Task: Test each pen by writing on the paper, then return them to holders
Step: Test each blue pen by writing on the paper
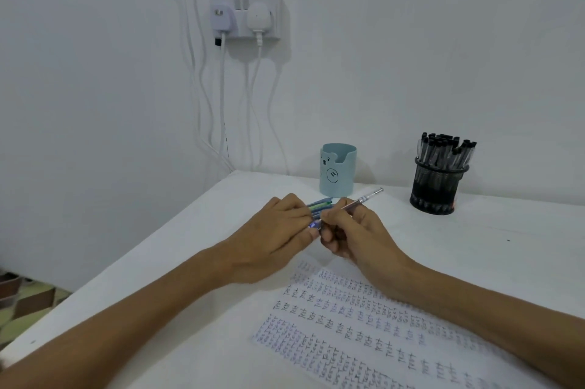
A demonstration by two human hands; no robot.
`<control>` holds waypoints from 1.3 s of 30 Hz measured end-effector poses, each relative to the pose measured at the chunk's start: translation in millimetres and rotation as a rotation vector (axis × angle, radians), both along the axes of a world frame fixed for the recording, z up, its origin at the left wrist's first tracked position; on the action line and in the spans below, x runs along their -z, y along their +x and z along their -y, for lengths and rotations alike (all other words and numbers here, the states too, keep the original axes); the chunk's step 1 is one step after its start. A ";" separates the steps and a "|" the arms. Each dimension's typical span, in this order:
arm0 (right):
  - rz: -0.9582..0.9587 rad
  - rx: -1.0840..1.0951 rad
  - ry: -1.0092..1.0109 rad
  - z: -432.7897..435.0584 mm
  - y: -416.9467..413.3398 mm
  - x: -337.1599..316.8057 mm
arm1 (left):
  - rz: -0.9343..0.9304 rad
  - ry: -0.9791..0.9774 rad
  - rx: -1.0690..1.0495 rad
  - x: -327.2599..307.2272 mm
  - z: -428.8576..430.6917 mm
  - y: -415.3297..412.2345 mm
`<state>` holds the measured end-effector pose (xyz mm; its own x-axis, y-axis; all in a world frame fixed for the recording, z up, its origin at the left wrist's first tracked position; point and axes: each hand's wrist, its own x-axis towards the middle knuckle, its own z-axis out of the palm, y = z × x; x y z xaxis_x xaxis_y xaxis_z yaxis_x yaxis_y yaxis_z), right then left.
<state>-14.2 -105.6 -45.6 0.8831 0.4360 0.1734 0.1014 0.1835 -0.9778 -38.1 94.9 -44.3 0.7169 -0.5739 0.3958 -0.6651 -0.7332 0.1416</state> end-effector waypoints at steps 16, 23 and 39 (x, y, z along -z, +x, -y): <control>0.178 -0.064 -0.424 -0.9 38.6 -0.2 | -0.014 -0.085 -0.090 20.3 -35.7 0.4; 0.266 -0.111 -0.434 -1.5 37.5 -1.0 | -0.122 -0.136 -0.074 23.6 -32.5 3.1; 0.322 -0.136 -0.439 -4.1 33.0 10.1 | -0.128 -0.113 -0.062 20.7 -30.8 -1.6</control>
<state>18.8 -101.5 -55.8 0.7464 0.6340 0.2021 0.4116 -0.2012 -0.8889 -39.7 125.7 -65.0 0.7981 -0.4843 0.3585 -0.5905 -0.7469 0.3056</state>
